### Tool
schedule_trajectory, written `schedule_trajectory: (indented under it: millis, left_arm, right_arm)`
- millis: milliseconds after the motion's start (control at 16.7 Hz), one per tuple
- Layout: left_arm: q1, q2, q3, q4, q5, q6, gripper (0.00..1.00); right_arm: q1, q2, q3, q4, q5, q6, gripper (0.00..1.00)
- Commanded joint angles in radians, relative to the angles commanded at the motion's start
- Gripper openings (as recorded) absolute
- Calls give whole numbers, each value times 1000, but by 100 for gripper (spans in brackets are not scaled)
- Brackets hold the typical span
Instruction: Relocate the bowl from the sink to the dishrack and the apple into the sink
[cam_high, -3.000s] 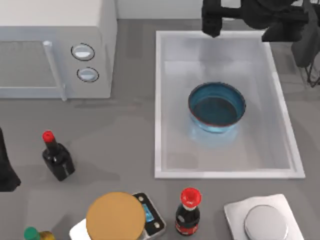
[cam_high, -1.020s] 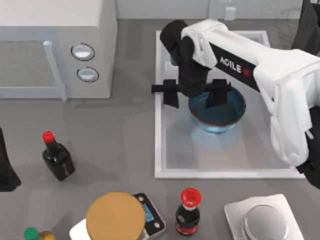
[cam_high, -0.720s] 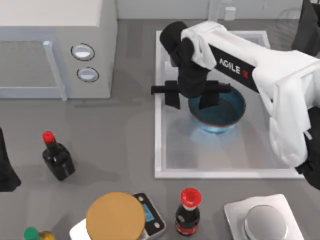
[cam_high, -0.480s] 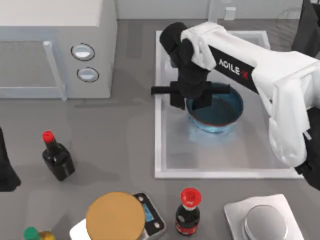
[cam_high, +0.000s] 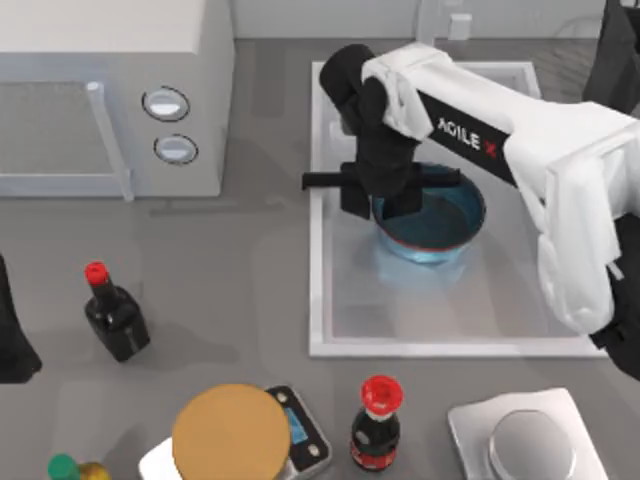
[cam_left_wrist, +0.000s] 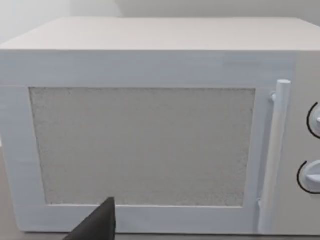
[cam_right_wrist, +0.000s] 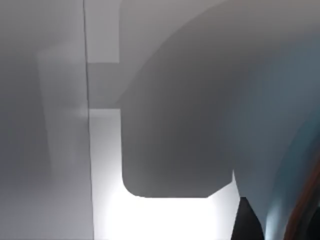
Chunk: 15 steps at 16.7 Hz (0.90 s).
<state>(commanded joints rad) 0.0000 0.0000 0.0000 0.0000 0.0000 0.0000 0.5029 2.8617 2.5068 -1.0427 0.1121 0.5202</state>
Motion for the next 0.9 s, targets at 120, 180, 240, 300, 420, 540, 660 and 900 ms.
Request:
schedule_trajectory:
  millis: [120, 180, 240, 300, 420, 540, 660, 900]
  left_arm:
    - [0, 0, 0, 0, 0, 0, 100]
    - [0, 0, 0, 0, 0, 0, 100]
    - [0, 0, 0, 0, 0, 0, 100]
    - [0, 0, 0, 0, 0, 0, 100]
    - [0, 0, 0, 0, 0, 0, 100]
    - [0, 0, 0, 0, 0, 0, 100]
    - [0, 0, 0, 0, 0, 0, 100]
    - [0, 0, 0, 0, 0, 0, 100]
  right_arm:
    - [-3, -8, -4, 0, 1, 0, 0]
    - [-2, -10, -5, -1, 1, 1, 0]
    - [5, -21, -12, -7, 2, 6, 0]
    - [17, -43, -25, -19, 3, 17, 0]
    - [54, -119, -72, -58, 7, 52, 0]
    - [104, -238, -141, -114, 13, 102, 0]
    - [166, -389, -223, -183, 21, 164, 0]
    - [303, -727, -403, -334, 38, 300, 0]
